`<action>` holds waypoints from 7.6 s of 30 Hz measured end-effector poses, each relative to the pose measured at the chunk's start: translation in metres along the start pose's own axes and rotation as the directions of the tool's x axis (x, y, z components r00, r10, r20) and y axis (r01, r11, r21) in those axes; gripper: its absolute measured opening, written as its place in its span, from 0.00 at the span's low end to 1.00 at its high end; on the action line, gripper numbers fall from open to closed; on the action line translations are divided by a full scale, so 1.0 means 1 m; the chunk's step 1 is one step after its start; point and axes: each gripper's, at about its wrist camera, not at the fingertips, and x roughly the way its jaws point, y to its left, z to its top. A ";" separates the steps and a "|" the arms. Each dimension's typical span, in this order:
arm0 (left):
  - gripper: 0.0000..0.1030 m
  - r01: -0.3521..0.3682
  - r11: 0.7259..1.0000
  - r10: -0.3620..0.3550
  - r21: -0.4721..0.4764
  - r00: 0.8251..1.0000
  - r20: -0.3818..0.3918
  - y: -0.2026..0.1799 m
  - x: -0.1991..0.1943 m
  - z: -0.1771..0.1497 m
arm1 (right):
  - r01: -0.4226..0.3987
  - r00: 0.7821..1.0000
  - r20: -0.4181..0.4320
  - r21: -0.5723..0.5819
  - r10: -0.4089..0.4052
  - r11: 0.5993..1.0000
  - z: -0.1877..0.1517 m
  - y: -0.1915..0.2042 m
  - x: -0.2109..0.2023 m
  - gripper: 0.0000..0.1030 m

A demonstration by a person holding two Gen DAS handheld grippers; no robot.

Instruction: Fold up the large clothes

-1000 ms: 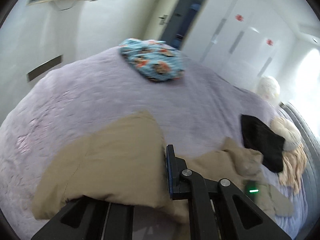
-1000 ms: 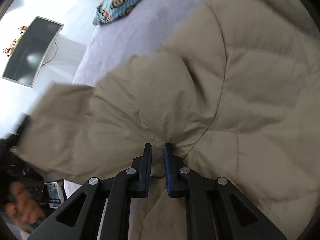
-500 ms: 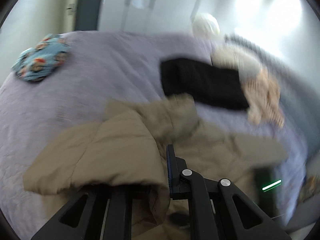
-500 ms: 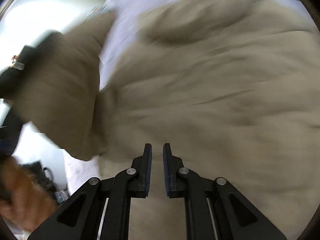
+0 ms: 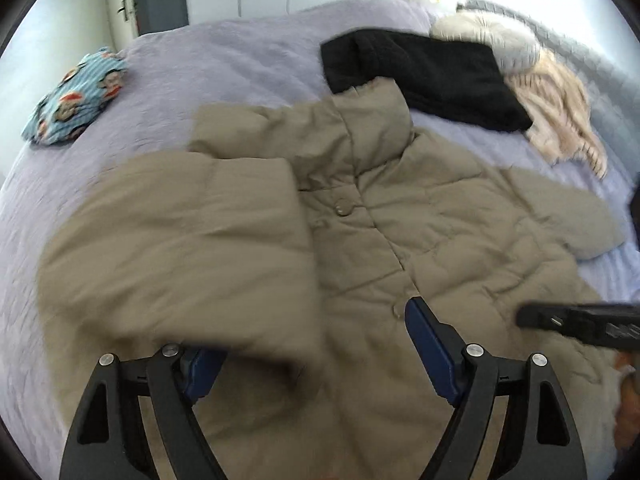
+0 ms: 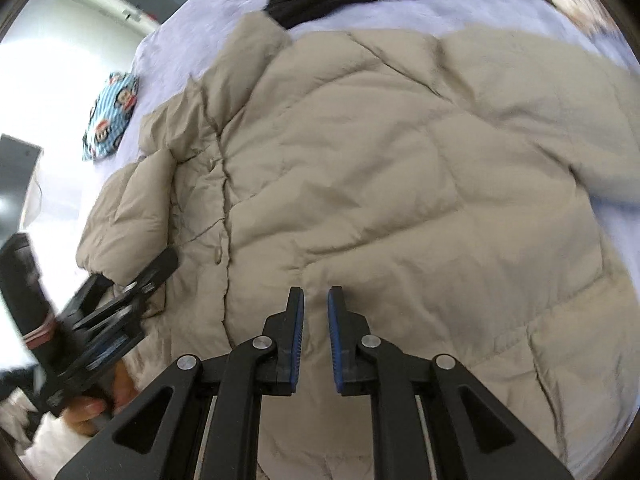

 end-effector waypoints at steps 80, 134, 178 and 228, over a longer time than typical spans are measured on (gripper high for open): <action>0.19 -0.116 0.955 0.096 -0.273 0.992 -0.086 0.188 -0.012 -0.009 | -0.123 0.991 0.078 0.284 0.105 0.951 0.069 -0.025 0.033 0.09; 1.00 -0.085 0.996 0.075 -0.022 0.948 -0.310 -0.107 -0.011 -0.018 | -0.171 0.964 0.262 0.509 0.037 0.843 -0.013 -0.256 -0.118 1.00; 1.00 -0.185 0.960 0.153 -0.212 0.976 -0.157 -0.049 -0.008 0.045 | -0.523 0.807 0.410 0.159 0.426 0.837 0.190 -0.162 -0.119 0.09; 1.00 0.162 0.780 -0.165 -0.605 0.985 0.051 0.123 -0.049 -0.007 | -0.146 0.986 -0.133 -0.395 0.100 0.907 0.060 0.121 0.060 0.50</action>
